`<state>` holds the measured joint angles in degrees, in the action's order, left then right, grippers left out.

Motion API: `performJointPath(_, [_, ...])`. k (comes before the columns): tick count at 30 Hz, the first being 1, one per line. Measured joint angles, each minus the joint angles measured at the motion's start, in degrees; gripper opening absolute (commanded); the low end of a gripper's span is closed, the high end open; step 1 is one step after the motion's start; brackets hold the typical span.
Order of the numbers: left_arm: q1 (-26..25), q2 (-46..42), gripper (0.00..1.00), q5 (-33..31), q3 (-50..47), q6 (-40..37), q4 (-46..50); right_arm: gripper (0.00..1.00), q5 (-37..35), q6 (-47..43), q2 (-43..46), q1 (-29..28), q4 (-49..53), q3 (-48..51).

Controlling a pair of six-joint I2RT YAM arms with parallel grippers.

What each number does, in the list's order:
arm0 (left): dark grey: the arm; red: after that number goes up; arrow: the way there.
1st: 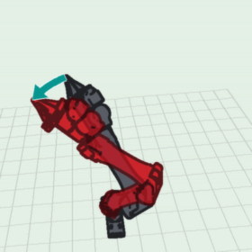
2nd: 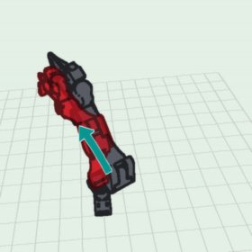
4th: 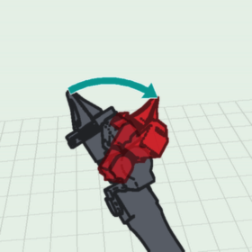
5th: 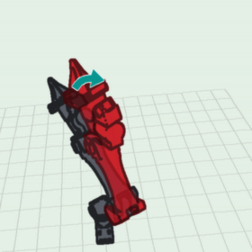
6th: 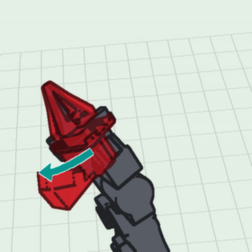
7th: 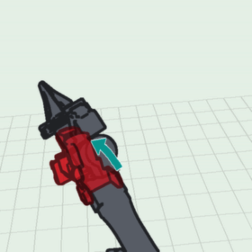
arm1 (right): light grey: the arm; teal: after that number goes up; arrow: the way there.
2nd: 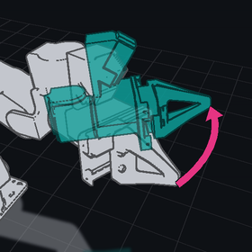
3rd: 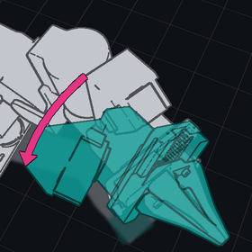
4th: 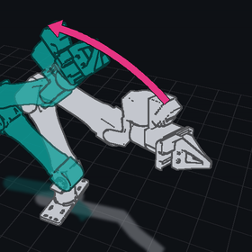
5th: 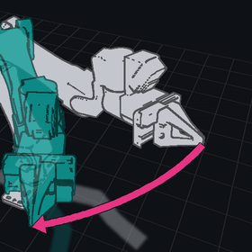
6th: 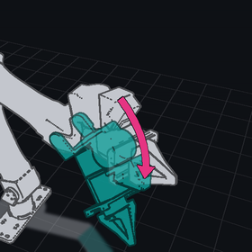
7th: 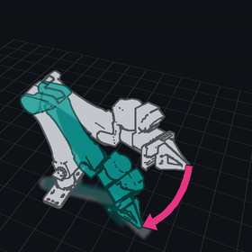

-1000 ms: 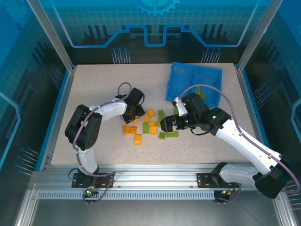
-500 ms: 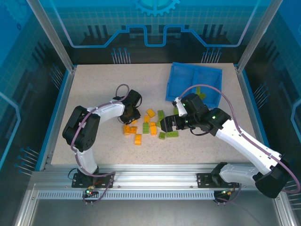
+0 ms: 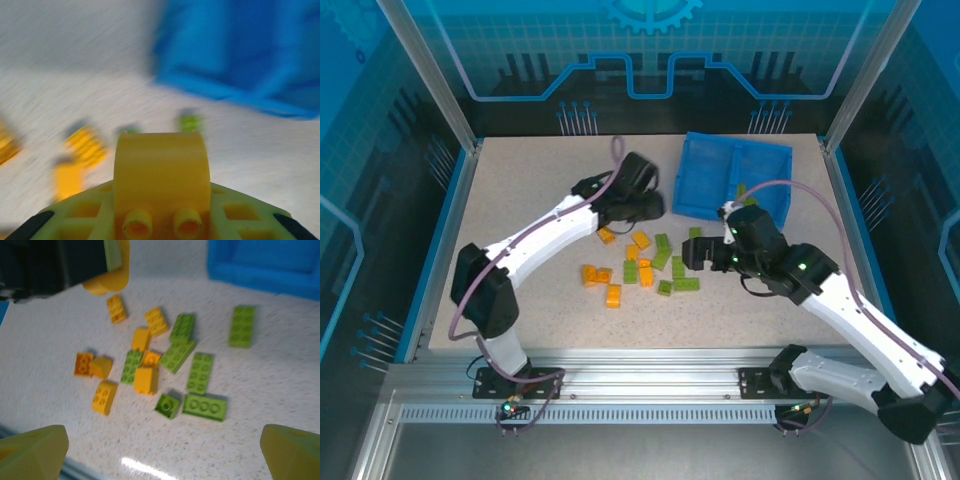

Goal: Sort the legos into containers by color

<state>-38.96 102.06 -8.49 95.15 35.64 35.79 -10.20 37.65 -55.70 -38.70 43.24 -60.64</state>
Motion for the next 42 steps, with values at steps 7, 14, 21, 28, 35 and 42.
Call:
performJointPath(7, [-3.8, 20.5, 0.23, -2.8, 27.1, -8.4, -1.9, 1.0, -5.9, 3.6, 7.6, 2.1, 1.4, 3.1])
performJointPath(14, [-3.0, 40.3, 0.28, -7.1, 43.3, -11.8, -1.8, 1.0, -7.8, 5.0, 12.5, 2.3, 5.7, 5.6])
performJointPath(21, [-2.4, 46.4, 0.45, -7.8, 46.6, -11.9, -3.1, 1.0, -8.0, 5.8, 15.5, 2.4, 8.1, 5.8])
performJointPath(28, [-2.4, 46.4, 0.55, -7.6, 48.0, -11.6, -4.8, 1.0, -8.5, 5.9, 16.1, 2.4, 9.6, 5.8])
performJointPath(35, [-2.8, 37.0, 0.54, -6.4, 39.2, -11.6, -4.8, 1.0, -8.4, 5.5, 15.1, 2.4, 9.7, 5.8])
performJointPath(42, [-5.1, -0.6, 0.51, -3.9, 3.6, -12.5, -13.9, 1.0, -5.3, 0.6, 8.0, 2.4, 6.9, 5.7])
